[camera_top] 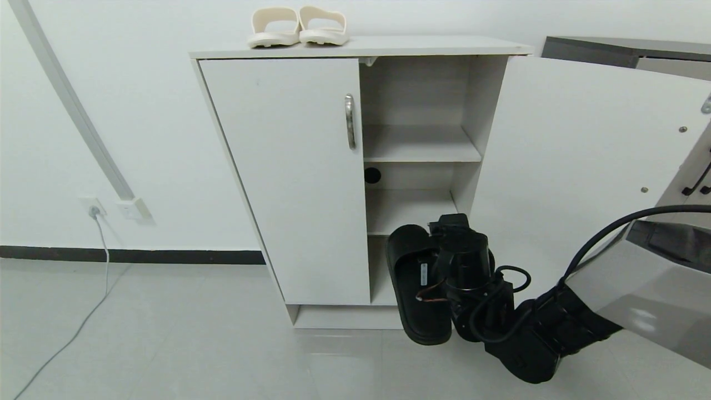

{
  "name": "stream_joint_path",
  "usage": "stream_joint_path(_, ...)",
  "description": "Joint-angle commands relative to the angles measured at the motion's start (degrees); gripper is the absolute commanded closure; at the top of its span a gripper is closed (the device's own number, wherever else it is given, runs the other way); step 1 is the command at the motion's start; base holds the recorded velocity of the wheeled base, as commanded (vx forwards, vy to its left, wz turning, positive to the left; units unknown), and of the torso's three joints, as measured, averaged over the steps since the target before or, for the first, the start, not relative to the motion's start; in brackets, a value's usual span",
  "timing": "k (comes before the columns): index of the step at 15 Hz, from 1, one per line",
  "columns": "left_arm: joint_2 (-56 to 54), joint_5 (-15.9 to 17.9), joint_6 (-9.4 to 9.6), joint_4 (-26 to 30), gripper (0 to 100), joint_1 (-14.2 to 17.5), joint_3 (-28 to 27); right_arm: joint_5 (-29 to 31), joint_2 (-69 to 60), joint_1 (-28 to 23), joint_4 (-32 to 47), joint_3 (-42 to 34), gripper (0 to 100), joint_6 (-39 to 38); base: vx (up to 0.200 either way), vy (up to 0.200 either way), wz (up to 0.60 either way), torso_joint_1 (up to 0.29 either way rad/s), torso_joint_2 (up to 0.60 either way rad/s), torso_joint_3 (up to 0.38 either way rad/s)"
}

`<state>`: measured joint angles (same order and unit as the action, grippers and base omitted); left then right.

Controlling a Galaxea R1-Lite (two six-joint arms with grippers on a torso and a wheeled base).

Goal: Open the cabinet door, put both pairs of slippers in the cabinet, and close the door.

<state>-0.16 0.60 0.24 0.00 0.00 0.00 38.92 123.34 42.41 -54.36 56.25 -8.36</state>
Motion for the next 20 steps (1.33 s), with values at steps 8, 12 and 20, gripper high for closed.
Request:
stream_joint_path(8,0.2,0.0,0.02,0.1,100,0.0,0.0,0.0,1.0,0.0,-0.1,-0.2,100,0.0,0.000,0.000,0.00,0.001,0.00,-0.055)
stream_joint_path(12,0.2,0.0,0.02,0.1,100,0.0,0.0,0.0,1.4,0.0,-0.6,-0.3,100,0.0,0.000,0.000,0.00,0.006,0.00,-0.192)
stream_joint_path(20,0.2,0.0,-0.16,0.1,100,0.0,0.0,0.4,2.5,0.0,-1.5,-0.3,100,0.1,0.000,0.000,0.00,0.003,0.00,-0.198)
